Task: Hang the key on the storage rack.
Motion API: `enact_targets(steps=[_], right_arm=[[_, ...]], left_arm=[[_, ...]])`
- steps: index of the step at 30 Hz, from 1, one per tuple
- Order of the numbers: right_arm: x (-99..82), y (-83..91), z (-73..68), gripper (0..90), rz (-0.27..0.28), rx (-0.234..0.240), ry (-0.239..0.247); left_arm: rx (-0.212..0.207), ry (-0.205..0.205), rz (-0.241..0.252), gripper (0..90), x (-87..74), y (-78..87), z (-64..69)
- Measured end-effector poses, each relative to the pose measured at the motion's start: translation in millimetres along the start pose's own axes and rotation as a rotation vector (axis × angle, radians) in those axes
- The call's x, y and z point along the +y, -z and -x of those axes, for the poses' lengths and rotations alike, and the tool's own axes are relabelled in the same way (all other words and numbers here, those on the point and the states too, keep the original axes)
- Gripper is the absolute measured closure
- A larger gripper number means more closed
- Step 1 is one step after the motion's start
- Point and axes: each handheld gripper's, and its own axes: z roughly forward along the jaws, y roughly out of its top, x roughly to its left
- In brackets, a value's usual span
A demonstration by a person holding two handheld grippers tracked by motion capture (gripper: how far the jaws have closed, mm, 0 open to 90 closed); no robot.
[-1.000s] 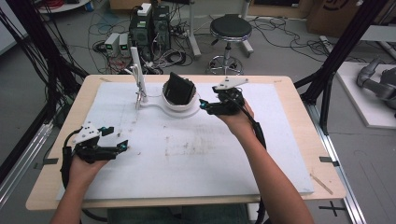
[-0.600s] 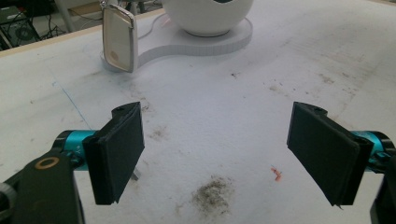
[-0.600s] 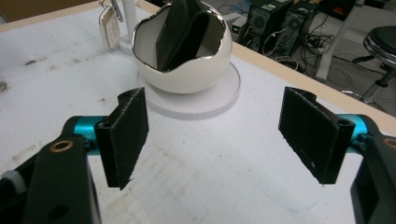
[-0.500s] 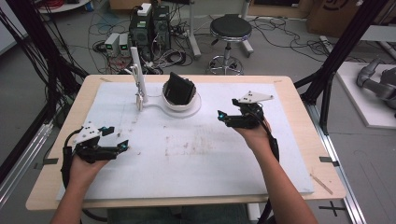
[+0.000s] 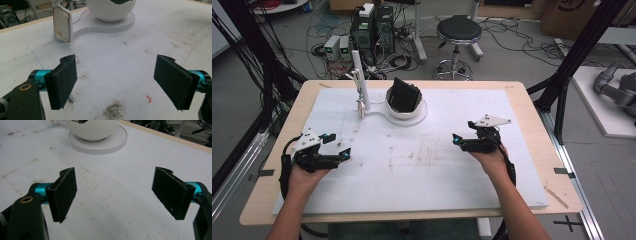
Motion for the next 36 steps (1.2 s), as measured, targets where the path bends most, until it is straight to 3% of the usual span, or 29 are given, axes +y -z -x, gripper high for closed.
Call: enact_targets(steps=[13, 36], right_arm=[[-21.1, 0.2, 12.8, 20.4, -0.042, -0.033, -0.047], [-21.4, 0.1, 13.5, 20.4, -0.039, -0.048, -0.045]], left_arm=[[-0.019, -0.009, -0.024, 18.8, 1.8, -15.2, 1.6], [-0.020, -0.009, -0.024, 18.9, 1.4, -12.3, 3.1]])
